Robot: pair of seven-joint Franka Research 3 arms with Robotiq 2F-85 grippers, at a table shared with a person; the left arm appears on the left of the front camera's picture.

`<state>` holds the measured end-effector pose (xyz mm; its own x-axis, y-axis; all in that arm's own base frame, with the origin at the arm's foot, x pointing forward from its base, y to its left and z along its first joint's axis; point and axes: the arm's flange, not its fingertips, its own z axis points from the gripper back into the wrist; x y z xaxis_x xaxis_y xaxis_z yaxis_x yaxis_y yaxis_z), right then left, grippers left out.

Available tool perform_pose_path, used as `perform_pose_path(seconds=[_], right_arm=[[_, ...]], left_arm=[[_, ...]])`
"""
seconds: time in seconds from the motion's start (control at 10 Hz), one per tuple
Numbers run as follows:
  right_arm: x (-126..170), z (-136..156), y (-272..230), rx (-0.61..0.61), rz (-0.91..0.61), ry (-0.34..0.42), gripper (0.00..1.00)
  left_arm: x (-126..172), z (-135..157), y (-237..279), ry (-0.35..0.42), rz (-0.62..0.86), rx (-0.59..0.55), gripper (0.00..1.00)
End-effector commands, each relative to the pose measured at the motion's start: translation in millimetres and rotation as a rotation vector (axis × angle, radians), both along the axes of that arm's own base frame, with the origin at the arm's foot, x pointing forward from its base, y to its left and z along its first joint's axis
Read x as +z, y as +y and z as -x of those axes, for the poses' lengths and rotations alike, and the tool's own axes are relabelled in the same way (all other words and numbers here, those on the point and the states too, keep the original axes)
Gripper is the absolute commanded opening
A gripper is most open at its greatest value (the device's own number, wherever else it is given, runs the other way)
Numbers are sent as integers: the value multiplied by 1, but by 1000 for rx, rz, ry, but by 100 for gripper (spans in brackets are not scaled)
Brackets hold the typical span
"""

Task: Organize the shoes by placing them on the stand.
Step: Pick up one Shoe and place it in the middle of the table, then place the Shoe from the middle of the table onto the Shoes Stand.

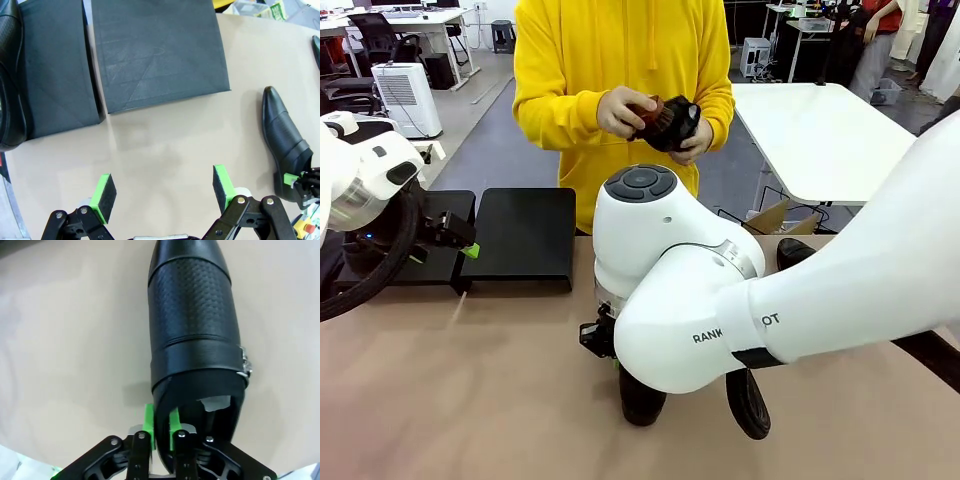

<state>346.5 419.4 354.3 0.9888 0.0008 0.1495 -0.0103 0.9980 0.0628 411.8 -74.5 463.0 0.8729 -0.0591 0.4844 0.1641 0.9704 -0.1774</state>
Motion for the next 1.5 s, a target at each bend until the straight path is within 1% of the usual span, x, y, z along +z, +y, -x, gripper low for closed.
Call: perform_pose_path(seconds=[0.0,0.2,0.3,0.4,0.5,0.6,0.7,1.4], right_arm=[[3,-3,11,-30,-22,-12,54],[16,3,7,-26,-46,-26,91],[30,9,1,-38,-80,-42,100],[44,14,-6,-46,-117,-47,100],[58,20,-14,-44,-159,-36,100],[74,28,-25,-46,-175,-7,100],[48,8,2,-45,-104,-36,100],[48,8,2,-45,-104,-36,100]], left_arm=[[0,0,3,-3,16,-8,100],[0,0,3,-3,16,-8,100],[0,0,3,-3,16,-8,100],[0,0,3,-3,16,-8,100],[0,0,3,-3,16,-8,100],[0,0,3,-3,16,-8,100],[0,0,3,-3,16,-8,100],[0,0,3,-3,16,-8,100]])
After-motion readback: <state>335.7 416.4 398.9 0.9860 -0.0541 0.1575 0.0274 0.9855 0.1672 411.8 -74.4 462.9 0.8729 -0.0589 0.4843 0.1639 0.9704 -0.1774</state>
